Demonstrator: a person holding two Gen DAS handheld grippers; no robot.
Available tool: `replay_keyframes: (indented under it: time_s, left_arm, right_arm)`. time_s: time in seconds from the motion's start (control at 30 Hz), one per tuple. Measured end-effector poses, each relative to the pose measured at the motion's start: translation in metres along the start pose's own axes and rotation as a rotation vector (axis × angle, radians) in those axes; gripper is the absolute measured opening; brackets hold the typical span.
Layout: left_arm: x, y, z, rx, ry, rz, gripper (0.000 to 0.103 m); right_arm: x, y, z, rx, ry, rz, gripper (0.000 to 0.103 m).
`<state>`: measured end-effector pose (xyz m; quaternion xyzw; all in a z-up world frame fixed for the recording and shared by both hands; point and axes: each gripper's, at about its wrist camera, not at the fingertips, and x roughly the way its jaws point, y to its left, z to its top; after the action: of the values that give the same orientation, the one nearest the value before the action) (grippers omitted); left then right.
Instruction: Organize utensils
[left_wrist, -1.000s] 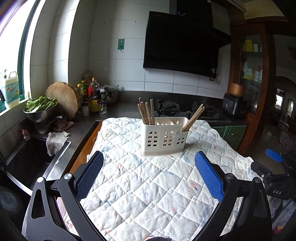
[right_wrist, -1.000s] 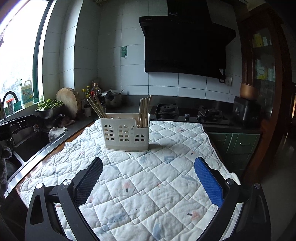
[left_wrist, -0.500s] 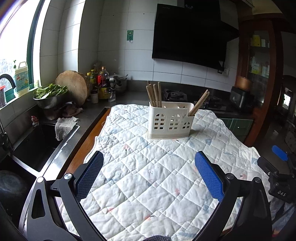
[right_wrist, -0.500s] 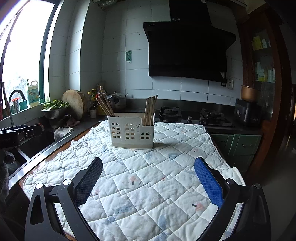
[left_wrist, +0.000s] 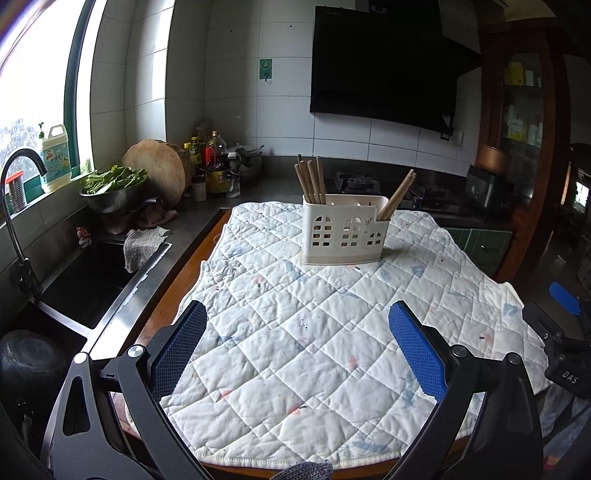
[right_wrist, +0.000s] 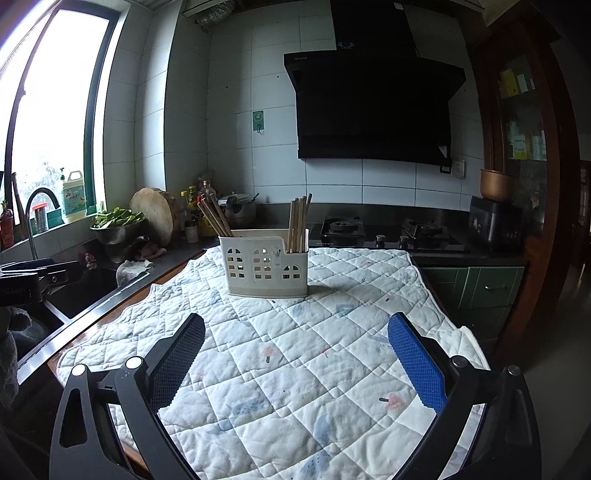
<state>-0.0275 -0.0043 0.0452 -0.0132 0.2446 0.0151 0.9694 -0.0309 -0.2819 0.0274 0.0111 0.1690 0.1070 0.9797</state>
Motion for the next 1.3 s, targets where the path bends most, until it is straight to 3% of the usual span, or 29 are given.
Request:
replay_keyframes:
  time_s: [1.3]
  left_arm:
    - [-0.044, -0.01, -0.02, -0.009, -0.009, 0.036, 0.098]
  right_arm:
    - [-0.042, 0.0, -0.007, 0.004, -0.062, 0.048, 0.096]
